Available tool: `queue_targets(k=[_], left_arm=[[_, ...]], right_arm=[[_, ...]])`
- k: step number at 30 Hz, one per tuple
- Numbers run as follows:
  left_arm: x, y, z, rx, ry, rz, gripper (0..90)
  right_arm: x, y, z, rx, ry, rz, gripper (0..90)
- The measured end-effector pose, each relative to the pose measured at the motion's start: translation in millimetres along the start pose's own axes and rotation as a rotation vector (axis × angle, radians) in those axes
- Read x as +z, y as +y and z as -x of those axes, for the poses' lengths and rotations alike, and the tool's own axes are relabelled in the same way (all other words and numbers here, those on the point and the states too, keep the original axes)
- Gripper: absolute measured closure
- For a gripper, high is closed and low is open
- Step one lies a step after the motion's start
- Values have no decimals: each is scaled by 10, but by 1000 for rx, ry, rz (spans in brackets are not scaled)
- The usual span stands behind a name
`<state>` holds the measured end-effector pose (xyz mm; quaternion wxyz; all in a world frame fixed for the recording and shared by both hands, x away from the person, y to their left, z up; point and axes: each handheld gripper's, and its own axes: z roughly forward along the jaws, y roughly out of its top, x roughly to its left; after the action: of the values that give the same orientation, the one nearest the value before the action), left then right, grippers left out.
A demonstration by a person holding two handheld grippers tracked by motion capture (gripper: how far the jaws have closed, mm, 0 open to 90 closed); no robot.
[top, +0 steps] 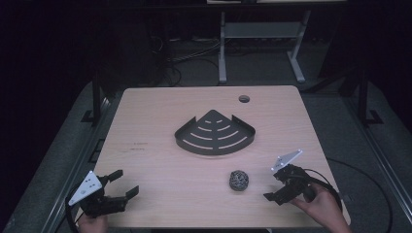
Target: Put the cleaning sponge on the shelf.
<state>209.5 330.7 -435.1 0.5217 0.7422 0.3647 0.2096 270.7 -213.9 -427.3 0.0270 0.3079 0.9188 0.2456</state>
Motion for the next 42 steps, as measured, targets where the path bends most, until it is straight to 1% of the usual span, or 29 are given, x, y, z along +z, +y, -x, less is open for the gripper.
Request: queue_targets(k=[4, 8, 10, 15, 17, 22, 23, 25, 29, 33, 42], left_arm=[[11, 5, 7, 2, -1, -2, 133], [13, 5, 8, 2, -6, -2, 133], [12, 5, 6, 0, -4, -1, 133], [8, 5, 3, 4, -4, -1, 133], [7, 6, 4, -1, -2, 3, 133], [-5, 8, -3, 2, -2, 5, 133], [-9, 7, -5, 0, 0, 7, 133], [-12, 6, -8, -2, 0, 7, 133], [-18, 8, -9, -3, 2, 10, 133], [-18, 8, -11, -4, 2, 10, 133], [-26, 7, -17, -7, 3, 15, 133]], right_arm=[[15, 93, -49, -23, 9, -4, 174], [35, 147, -62, -37, 23, -10, 169], [68, 206, -72, -46, 27, -23, 165], [111, 269, -92, -62, 37, -29, 164], [148, 312, -104, -75, 44, -34, 164], [180, 368, -113, -80, 49, -39, 161], [188, 407, -124, -90, 52, -39, 160], [195, 419, -126, -93, 55, -38, 160], [235, 484, -137, -102, 64, -52, 157], [257, 526, -143, -105, 69, -55, 153], [299, 644, -161, -121, 74, -73, 152]])
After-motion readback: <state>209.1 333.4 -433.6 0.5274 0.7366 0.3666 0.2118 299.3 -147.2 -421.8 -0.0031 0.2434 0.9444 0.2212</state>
